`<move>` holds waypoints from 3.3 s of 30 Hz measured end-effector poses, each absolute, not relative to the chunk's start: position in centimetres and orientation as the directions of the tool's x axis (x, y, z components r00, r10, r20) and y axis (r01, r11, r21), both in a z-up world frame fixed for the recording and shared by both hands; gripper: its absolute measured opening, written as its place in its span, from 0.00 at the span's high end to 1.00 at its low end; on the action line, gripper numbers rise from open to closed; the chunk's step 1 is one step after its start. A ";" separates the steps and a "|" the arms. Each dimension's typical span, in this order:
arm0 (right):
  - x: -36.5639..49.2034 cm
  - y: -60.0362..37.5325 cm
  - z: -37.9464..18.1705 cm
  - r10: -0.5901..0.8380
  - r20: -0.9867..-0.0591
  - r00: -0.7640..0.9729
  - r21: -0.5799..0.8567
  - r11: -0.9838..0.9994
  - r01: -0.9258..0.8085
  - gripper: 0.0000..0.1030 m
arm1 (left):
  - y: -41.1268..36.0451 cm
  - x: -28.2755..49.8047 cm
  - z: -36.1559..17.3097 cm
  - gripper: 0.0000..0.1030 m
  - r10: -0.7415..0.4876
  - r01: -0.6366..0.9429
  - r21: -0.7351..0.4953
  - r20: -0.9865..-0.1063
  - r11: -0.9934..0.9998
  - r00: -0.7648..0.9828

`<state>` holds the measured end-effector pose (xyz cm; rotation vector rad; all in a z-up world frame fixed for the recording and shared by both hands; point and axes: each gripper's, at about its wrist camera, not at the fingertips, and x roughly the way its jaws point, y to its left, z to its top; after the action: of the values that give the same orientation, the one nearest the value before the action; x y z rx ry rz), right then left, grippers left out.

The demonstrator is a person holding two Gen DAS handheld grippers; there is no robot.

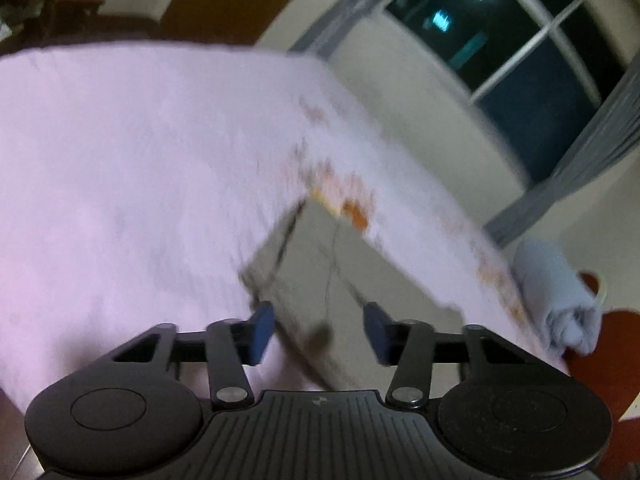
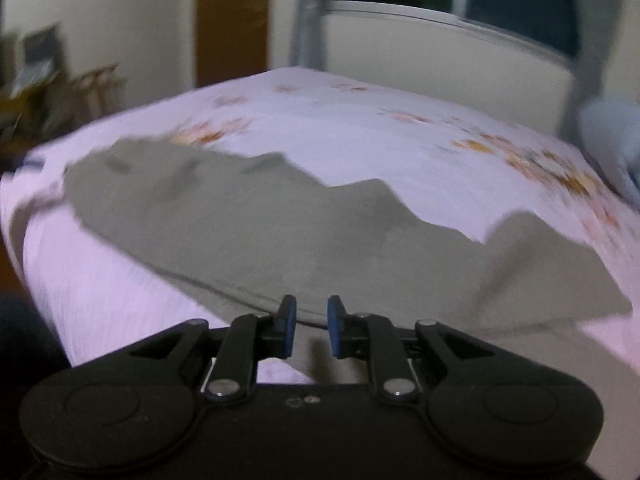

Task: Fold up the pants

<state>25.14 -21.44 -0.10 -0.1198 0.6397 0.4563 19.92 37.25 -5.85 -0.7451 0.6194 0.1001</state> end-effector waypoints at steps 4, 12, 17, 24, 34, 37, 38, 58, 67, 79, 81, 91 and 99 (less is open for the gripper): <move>26.5 -25.3 -0.6 0.401 -0.576 0.712 0.271 0.916 -0.297 0.87 | 36.2 22.5 -7.7 0.56 -0.155 -0.343 -0.623 -0.605 0.703 0.781; 27.7 -28.1 -3.5 0.421 -0.571 0.705 0.465 0.873 -0.144 0.71 | 35.7 24.5 -8.8 0.78 -0.158 -0.358 -0.662 -0.587 0.659 0.794; 27.9 -28.7 -5.4 0.416 -0.603 0.681 0.531 0.846 -0.046 0.70 | 36.3 24.2 -7.6 0.79 -0.179 -0.307 -0.679 -0.546 0.666 0.819; 28.8 -28.7 -7.1 0.472 -0.594 0.651 0.638 0.770 0.023 0.80 | 36.5 24.9 -7.0 0.80 -0.183 -0.275 -0.659 -0.537 0.700 0.823; 29.7 -27.0 -5.5 0.500 -0.570 0.652 0.629 0.776 -0.045 1.00 | 37.2 25.1 -6.6 0.81 -0.199 -0.226 -0.688 -0.481 0.689 0.854; 30.0 -26.9 -0.8 0.480 -0.479 0.734 0.611 0.784 -0.114 1.00 | 37.4 27.0 -1.4 0.81 -0.214 -0.098 -0.691 -0.351 0.716 0.912; 29.6 -26.8 1.0 0.469 -0.438 0.767 0.599 0.788 -0.140 1.00 | 37.4 27.4 0.2 0.81 -0.226 -0.048 -0.699 -0.295 0.714 0.928; 24.7 -25.5 -6.4 0.453 -0.567 0.688 0.521 0.844 -0.126 1.00 | 39.4 26.4 -8.4 0.81 -0.235 -0.232 -0.632 -0.566 0.740 0.790; 24.9 -25.1 -7.3 0.432 -0.617 0.658 0.510 0.856 -0.084 1.00 | 39.6 26.7 -8.7 0.81 -0.217 -0.249 -0.597 -0.599 0.762 0.771; 21.8 -31.6 -3.3 0.360 -0.491 0.793 0.541 0.840 -0.046 0.42 | 36.1 21.5 -4.5 0.03 -0.016 -0.290 -0.490 -0.529 0.822 0.848; 21.1 -34.5 -2.1 0.319 -0.462 0.828 0.537 0.843 -0.025 0.42 | 33.7 20.7 -3.3 0.03 -0.049 -0.230 -0.486 -0.496 0.843 0.867; 27.2 -46.7 -2.6 0.181 -0.437 0.881 0.670 0.719 0.184 0.60 | 17.7 24.6 -4.2 0.03 -0.126 -0.091 -0.349 -0.550 0.933 0.826; 33.7 -51.2 -5.7 0.189 -0.504 0.843 0.678 0.692 0.250 0.66 | 14.5 26.3 -6.7 0.03 0.014 -0.202 -0.258 -0.583 0.945 0.812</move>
<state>33.71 -51.22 -5.69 0.8186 0.5839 -0.0358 26.32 14.48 -6.65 -0.3183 0.6144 0.1177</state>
